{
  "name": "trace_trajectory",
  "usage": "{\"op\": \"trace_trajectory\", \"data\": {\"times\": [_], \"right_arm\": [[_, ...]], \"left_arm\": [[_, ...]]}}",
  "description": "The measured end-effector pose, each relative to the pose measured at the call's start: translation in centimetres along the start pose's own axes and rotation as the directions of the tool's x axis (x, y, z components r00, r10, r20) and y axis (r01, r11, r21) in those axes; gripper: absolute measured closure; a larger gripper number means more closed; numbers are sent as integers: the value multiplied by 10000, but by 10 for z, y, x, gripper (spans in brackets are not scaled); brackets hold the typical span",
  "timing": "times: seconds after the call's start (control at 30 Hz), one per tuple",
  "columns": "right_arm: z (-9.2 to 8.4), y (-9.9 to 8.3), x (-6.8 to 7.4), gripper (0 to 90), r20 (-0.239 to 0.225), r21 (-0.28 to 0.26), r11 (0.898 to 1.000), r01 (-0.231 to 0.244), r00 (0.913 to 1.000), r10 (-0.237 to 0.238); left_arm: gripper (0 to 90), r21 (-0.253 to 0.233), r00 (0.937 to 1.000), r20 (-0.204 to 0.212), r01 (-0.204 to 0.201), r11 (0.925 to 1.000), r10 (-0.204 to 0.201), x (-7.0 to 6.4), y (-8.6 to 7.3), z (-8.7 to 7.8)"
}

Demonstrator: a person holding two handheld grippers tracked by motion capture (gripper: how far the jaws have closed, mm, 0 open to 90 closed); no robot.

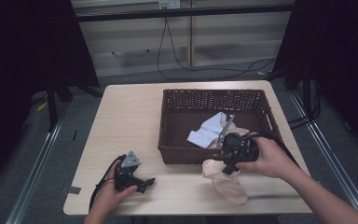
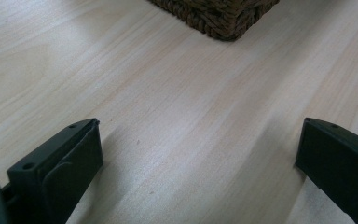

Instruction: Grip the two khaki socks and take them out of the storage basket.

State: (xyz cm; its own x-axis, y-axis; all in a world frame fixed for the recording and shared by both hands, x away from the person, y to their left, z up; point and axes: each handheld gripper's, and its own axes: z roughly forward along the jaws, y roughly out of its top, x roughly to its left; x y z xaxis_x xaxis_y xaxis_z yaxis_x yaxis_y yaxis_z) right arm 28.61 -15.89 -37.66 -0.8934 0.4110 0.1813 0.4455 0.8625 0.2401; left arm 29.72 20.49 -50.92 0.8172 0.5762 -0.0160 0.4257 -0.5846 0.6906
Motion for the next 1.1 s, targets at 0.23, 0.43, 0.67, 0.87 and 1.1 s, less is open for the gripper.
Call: {"op": "trace_trajectory", "data": {"times": [0.23, 0.43, 0.67, 0.87, 1.1], "right_arm": [[15, 3, 2, 775, 266, 372, 9993, 104, 9996, -114], [23, 2, 0, 704, 427, 437, 9990, 61, 9991, -80], [10, -6, -1, 564, 272, -129, 9998, -170, 9995, 173], [3, -23, 0, 362, 104, -452, 9979, -475, 9988, 480], [1, -44, 3, 224, -109, -703, 9955, -629, 9980, 623]], "left_arm": [[0, -13, 10000, 19, -10, 10000, 10, 0, 0, 0], [0, -32, 10000, 0, -6, 10000, 6, 0, 0, 0], [0, -32, 10000, 8, 4, 10000, -4, 0, 0, 0], [0, -54, 10000, -11, 28, 10000, -29, 0, 0, 0], [0, -53, 10000, -10, 17, 10000, -17, 0, 0, 0]]}}
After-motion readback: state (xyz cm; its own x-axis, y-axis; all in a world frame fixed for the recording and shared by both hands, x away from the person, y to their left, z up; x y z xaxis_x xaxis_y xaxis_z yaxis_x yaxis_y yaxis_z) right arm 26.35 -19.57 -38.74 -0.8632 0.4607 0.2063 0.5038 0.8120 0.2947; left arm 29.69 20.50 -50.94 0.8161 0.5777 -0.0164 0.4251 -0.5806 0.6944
